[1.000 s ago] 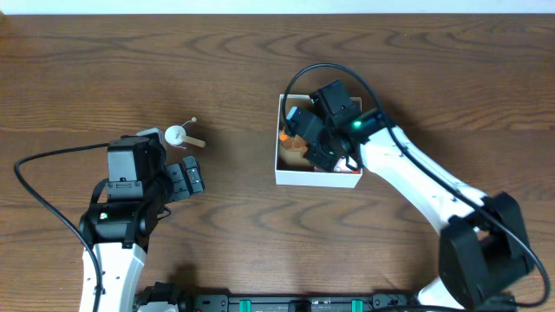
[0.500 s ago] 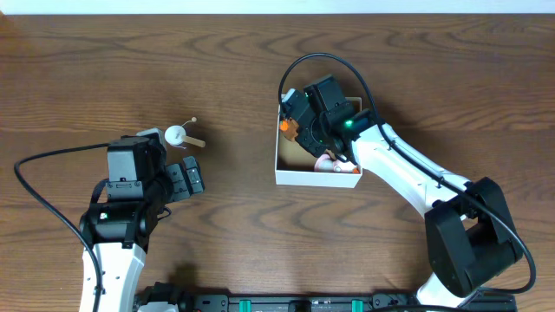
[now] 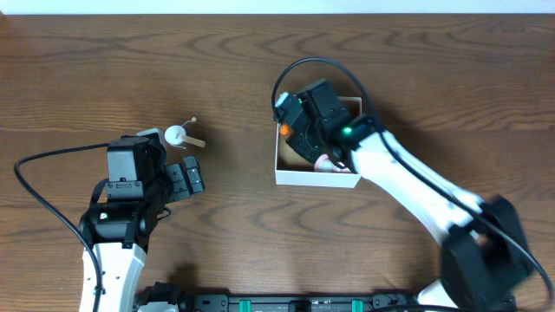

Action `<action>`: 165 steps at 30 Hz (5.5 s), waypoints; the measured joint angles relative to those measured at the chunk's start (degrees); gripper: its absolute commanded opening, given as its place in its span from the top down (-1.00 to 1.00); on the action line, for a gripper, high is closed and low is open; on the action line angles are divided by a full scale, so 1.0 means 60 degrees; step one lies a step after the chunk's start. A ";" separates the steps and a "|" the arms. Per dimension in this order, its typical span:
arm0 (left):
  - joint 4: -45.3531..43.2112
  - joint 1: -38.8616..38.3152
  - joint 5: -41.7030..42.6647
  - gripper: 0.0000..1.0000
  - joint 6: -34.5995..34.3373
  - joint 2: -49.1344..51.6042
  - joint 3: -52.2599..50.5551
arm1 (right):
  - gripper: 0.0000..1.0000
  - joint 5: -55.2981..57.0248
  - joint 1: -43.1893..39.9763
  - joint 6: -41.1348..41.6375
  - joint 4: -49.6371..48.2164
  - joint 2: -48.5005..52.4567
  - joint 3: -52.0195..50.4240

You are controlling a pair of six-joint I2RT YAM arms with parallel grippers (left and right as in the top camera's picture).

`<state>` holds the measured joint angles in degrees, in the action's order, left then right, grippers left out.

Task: Pack container
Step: 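Carry the brown plush with the right gripper and release it in the box, then reach the left gripper to the white paddle toy and grasp its handle, then carry the paddle toy with the left gripper and drop it in the box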

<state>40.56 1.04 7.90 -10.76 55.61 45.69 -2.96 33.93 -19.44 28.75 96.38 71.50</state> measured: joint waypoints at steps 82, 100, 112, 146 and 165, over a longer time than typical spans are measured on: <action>-0.0302 -0.0521 -0.0597 0.39 -0.7238 0.9464 0.4513 | -0.96 -0.0259 -0.5584 0.3147 0.3829 -0.3187 0.0368; -0.0306 -0.0521 -0.0594 0.71 -0.7260 0.9464 0.4513 | -0.97 -0.0259 -0.5584 0.3144 0.3843 -0.3187 0.0368; -0.0182 -0.0521 -0.0597 0.88 -0.7078 0.9460 0.4513 | -0.97 -0.0259 -0.5584 0.3140 0.3843 -0.3187 0.0368; -0.0321 -0.6721 -0.0605 -0.40 -0.0721 0.5519 0.4900 | -0.98 -0.0259 -0.5584 0.3136 0.3803 -0.3187 0.0368; 0.1384 -0.3672 -0.2579 -0.89 -0.2430 0.4306 0.4892 | -0.98 -0.0255 -0.5584 0.3024 0.3810 -0.3184 0.0368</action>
<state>48.86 -20.99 -7.57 -25.34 81.45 75.05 -4.49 0.43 -1.30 51.62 77.28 73.71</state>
